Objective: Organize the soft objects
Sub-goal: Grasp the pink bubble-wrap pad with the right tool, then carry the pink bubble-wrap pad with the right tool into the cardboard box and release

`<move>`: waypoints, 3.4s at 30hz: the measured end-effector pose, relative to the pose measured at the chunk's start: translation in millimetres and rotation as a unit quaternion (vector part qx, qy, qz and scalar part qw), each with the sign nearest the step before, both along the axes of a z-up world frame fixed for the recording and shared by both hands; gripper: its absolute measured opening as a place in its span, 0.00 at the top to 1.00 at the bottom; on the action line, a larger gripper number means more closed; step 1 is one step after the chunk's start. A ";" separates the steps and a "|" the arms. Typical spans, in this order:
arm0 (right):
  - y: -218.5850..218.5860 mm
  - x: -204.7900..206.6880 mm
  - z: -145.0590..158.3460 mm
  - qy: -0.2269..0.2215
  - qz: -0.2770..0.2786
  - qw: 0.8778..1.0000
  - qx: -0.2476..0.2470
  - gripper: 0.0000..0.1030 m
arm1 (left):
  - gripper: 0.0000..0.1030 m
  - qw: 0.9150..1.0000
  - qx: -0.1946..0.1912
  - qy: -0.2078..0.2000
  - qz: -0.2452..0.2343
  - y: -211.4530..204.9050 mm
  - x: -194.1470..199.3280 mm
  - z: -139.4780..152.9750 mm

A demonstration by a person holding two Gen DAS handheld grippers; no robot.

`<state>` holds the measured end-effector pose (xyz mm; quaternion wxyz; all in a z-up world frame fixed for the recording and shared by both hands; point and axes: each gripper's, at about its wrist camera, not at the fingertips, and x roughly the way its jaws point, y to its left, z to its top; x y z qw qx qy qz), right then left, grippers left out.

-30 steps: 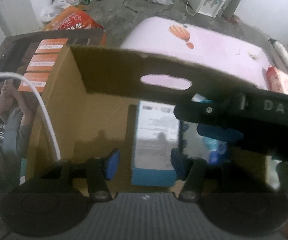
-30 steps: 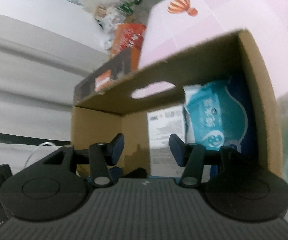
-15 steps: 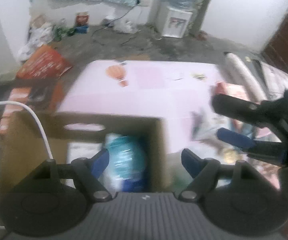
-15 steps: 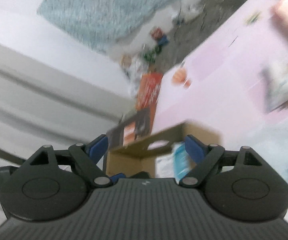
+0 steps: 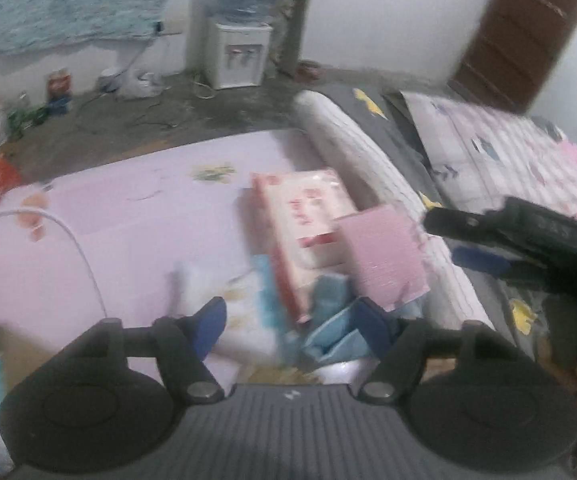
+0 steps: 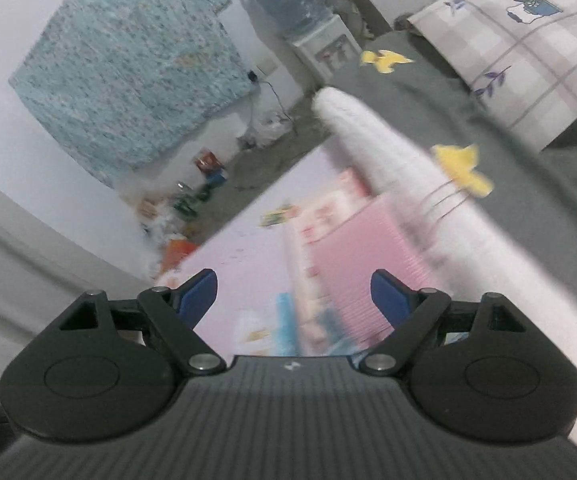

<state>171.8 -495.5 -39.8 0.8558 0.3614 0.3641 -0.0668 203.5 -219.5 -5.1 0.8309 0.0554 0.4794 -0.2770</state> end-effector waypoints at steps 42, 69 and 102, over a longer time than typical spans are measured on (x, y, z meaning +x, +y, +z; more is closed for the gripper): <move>11.2 -0.8 -20.5 0.027 0.037 0.998 0.044 0.59 | 0.61 0.997 -0.061 0.037 -0.027 -27.3 -11.8 3.4; 421.9 90.7 -19.9 0.070 0.165 0.968 0.174 0.58 | 0.59 0.987 0.064 0.029 0.146 351.6 31.8 22.5; 482.1 103.3 -71.2 0.093 0.149 0.958 0.226 0.30 | 0.29 0.981 0.077 0.034 0.174 390.1 27.3 4.9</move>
